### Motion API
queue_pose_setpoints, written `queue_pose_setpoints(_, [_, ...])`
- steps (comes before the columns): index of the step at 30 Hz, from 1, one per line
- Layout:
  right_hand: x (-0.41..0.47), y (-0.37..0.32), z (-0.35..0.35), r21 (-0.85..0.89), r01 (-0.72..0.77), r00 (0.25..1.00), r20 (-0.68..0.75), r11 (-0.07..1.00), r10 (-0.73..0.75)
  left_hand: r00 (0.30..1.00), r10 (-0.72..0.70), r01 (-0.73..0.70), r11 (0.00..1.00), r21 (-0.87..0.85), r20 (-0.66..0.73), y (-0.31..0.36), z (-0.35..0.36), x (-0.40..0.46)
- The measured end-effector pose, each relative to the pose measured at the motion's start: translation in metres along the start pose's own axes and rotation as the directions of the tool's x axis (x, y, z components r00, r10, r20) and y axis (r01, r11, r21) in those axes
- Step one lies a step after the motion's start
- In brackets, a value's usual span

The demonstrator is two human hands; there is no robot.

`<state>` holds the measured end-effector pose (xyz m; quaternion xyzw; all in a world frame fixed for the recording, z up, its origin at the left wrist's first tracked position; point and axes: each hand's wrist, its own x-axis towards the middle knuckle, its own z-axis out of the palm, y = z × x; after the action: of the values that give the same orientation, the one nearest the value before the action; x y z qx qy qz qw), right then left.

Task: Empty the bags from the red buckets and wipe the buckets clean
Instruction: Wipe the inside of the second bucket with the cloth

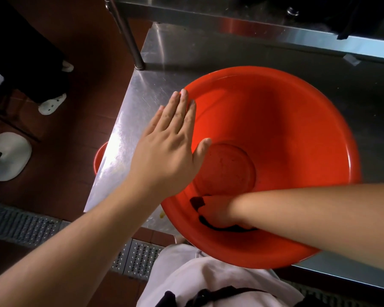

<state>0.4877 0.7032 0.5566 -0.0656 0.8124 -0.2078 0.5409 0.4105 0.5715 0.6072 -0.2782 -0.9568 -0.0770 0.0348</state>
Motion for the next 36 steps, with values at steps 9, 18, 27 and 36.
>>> queue_pose_setpoints(9, [-0.133,0.021,-0.017,-0.106,0.042,0.997,0.067,0.993,-0.035,1.0,0.008,-0.008,1.0,-0.005,0.013,-0.002,0.002,-0.001])
queue_pose_setpoints(18, [0.003,0.071,-0.013,-0.163,-0.243,0.894,0.346,0.956,0.286,1.0,0.008,-0.008,1.0,-0.007,-0.006,-0.005,0.005,0.0])
queue_pose_setpoints(27, [0.054,0.048,-0.002,-0.193,-0.207,0.947,0.207,0.959,0.246,0.969,0.244,-0.245,0.97,0.011,0.036,-0.03,0.003,0.038])
queue_pose_setpoints(36, [0.057,0.042,0.002,-0.389,-0.036,0.967,0.217,0.92,0.13,0.986,0.164,-0.165,0.986,-0.022,-0.024,-0.016,-0.022,0.032])
